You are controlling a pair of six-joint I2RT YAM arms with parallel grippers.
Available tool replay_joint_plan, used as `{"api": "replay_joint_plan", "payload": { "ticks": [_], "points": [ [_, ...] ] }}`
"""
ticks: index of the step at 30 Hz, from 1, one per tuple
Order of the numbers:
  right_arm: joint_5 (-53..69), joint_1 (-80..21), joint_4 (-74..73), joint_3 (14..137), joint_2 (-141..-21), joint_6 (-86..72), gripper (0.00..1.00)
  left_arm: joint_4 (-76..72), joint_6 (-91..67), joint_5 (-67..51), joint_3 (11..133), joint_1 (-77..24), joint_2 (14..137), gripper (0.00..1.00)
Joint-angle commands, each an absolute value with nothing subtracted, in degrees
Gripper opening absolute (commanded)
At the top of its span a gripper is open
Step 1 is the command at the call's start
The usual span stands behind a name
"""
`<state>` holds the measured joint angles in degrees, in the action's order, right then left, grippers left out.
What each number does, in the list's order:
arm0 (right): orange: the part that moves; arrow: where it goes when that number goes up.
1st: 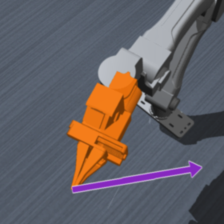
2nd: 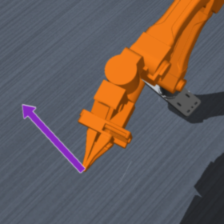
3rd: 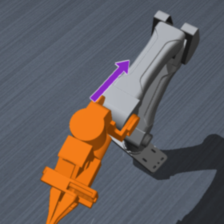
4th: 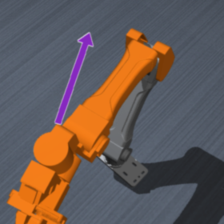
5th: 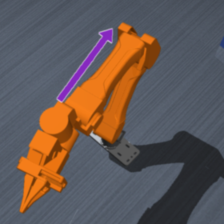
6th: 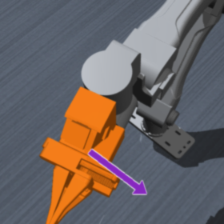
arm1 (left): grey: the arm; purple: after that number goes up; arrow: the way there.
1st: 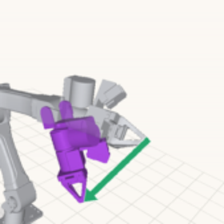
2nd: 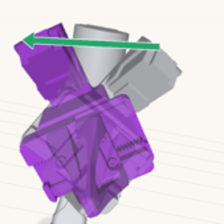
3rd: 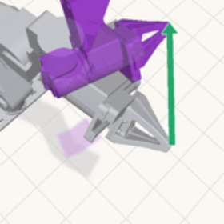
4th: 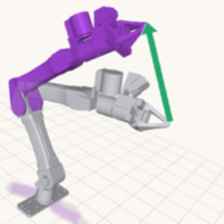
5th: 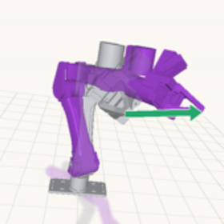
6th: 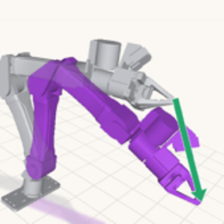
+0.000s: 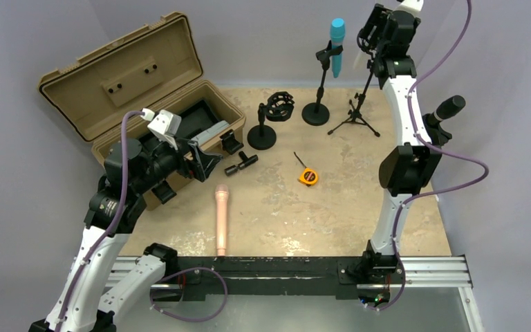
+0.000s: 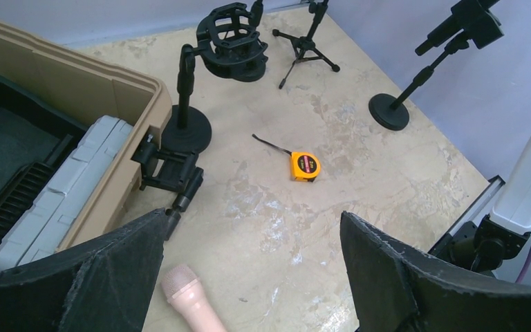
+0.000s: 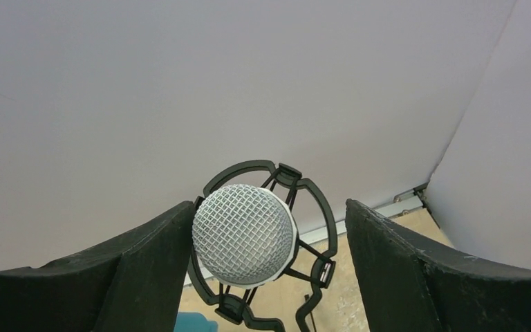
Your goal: Remove the microphone from the stand
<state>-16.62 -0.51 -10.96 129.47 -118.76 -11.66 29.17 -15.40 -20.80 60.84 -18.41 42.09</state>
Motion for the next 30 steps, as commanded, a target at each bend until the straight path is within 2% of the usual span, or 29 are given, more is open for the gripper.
{"api": "replay_joint_plan", "payload": {
  "ticks": [1,5,16,26,30],
  "points": [
    [-12.9,-0.35,-8.27,131.78,-119.87,-9.89,0.77,26.54,-14.85,-21.43,60.73,-18.63,42.6,0.91],
    [-11.93,-0.31,-8.51,133.14,-121.04,-9.68,0.68,26.54,-14.86,-21.63,60.73,-18.63,42.89,0.91],
    [-13.12,-0.35,-7.61,136.42,-116.54,-8.28,0.22,26.63,-14.94,-21.83,60.73,-18.63,43.93,0.91],
    [-17.59,-0.39,-4.28,136.66,-108.51,-5.92,0.1,26.61,-15.12,-22.3,60.82,-18.63,44.95,0.91],
    [-17.16,-0.36,-4.96,135.96,-109.11,-5.65,0.0,26.63,-15.19,-22.51,60.82,-18.63,45.33,0.91]
  ]
}}
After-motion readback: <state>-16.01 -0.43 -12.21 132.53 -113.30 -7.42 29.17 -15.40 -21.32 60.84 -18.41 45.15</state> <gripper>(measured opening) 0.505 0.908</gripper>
